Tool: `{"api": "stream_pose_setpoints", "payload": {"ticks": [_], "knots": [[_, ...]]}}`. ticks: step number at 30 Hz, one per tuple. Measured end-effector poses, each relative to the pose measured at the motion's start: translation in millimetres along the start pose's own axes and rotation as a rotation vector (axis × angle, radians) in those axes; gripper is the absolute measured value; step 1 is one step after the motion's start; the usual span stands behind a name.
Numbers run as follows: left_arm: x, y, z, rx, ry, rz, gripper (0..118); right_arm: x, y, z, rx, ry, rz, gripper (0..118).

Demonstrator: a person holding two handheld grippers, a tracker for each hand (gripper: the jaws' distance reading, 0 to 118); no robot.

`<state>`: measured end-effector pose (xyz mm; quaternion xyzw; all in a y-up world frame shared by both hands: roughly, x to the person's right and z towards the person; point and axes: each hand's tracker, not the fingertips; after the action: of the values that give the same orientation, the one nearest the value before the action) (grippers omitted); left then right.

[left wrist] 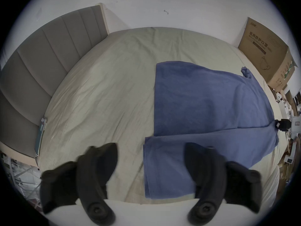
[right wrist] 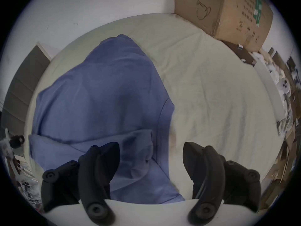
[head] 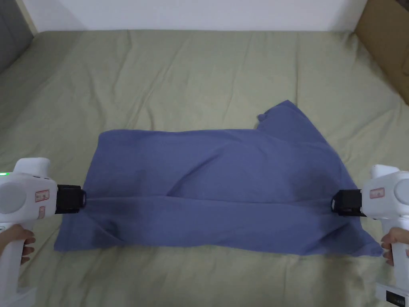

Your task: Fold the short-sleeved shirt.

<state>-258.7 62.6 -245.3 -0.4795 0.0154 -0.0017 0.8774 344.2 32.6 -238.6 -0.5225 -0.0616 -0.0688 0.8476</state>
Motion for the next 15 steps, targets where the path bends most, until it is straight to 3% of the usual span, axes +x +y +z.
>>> {"api": "stream_pose_setpoints", "payload": {"ticks": [3, 4, 5, 6, 7, 8, 9, 15], "knots": [[-7, -13, 22, 0.054, -0.022, 0.021, 93, 4, -11, 28, 0.055, 0.064, 0.024, 83], [-8, -19, 31, 0.057, -0.031, 0.038, 92, 6, -17, 39, 0.079, 0.077, 0.025, 82], [-9, -26, 38, 0.063, -0.051, 0.058, 82, 7, -23, 48, 0.105, 0.092, 0.017, 78], [-10, -37, 46, 0.086, -0.084, 0.085, 58, 8, -31, 59, 0.123, 0.104, 0.001, 67], [-10, -45, 50, 0.092, -0.104, 0.098, 9, 9, -38, 66, 0.13, 0.122, -0.013, 42], [-8, -55, 54, 0.086, -0.094, 0.097, 0, 9, -47, 71, 0.129, 0.14, -0.028, 14], [-2, -67, 63, 0.103, -0.074, 0.097, 0, 7, -59, 71, 0.138, 0.13, -0.054, 1], [-2, -88, 65, 0.091, -0.09, 0.113, 0, -3, -103, 62, 0.055, 0.13, -0.027, 0]]}}
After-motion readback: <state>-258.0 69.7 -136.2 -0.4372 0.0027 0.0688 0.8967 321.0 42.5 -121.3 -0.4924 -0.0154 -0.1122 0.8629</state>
